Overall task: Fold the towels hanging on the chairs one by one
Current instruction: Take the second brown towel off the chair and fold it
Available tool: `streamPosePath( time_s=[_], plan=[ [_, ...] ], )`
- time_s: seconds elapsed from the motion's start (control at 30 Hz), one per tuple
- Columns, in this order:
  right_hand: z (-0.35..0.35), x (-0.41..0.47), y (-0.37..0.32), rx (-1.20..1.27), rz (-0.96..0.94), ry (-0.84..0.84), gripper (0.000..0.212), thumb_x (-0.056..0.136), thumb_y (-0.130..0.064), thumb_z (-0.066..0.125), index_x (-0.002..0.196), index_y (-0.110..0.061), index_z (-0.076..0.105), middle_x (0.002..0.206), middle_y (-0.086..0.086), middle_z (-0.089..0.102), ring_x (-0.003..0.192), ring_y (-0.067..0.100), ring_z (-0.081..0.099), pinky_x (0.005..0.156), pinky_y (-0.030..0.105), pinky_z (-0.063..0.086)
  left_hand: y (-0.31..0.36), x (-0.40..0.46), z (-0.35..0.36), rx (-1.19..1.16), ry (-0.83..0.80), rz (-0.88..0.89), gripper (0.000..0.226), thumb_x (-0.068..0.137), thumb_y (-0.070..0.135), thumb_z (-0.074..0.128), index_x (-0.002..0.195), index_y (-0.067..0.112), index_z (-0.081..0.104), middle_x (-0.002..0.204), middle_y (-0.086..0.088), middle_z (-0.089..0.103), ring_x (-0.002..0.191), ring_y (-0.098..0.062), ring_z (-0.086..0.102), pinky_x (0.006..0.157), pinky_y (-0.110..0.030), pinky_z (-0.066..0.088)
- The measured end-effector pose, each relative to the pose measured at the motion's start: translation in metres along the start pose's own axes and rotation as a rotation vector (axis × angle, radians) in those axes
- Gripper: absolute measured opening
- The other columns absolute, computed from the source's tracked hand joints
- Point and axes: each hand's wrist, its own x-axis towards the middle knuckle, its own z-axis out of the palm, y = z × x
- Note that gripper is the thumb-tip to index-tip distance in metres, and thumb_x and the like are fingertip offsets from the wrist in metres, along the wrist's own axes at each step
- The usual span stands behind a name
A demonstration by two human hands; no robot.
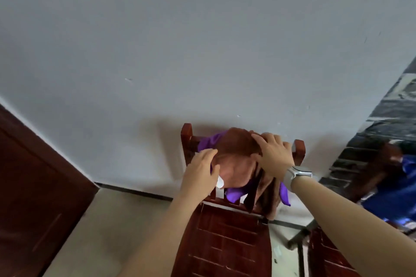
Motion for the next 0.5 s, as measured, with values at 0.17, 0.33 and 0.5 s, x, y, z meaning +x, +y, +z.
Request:
streamPosePath(
  time_s=[0.17, 0.33, 0.5],
  plan=[
    [0.005, 0.016, 0.008, 0.193, -0.014, 0.243, 0.033, 0.091, -0.03, 0.04, 0.112, -0.02, 0.063, 0.113, 0.006, 0.064, 0.108, 0.031, 0.054, 0.09, 0.039, 0.037, -0.004, 0.044, 0.011, 0.125, -0.117, 0.022, 0.053, 0.096, 0.034, 0.038, 0.145, 0.018, 0.023, 0.149, -0.002, 0.033, 0.136, -0.017, 0.032, 0.103, -0.04, 0.037],
    [-0.03, 0.012, 0.006, 0.95, 0.304, 0.375, 0.02, 0.091, -0.002, 0.034, 0.087, -0.008, 0.053, 0.085, 0.007, 0.059, 0.082, 0.024, 0.054, 0.076, 0.029, 0.044, -0.011, 0.055, 0.015, 0.156, -0.152, -0.012, 0.048, 0.098, 0.037, 0.025, 0.144, 0.02, 0.026, 0.147, 0.001, 0.037, 0.135, -0.017, 0.034, 0.102, -0.041, 0.035],
    [-0.048, -0.029, 0.011, 0.99, 0.417, 0.272, 0.017, 0.091, -0.008, 0.036, 0.093, -0.015, 0.052, 0.086, -0.005, 0.052, 0.08, 0.011, 0.049, 0.069, 0.022, 0.037, -0.01, 0.063, 0.011, 0.238, -0.207, 0.036, 0.05, 0.098, 0.039, 0.025, 0.144, 0.02, 0.024, 0.148, -0.001, 0.034, 0.133, -0.023, 0.033, 0.1, -0.044, 0.037]
  ],
)
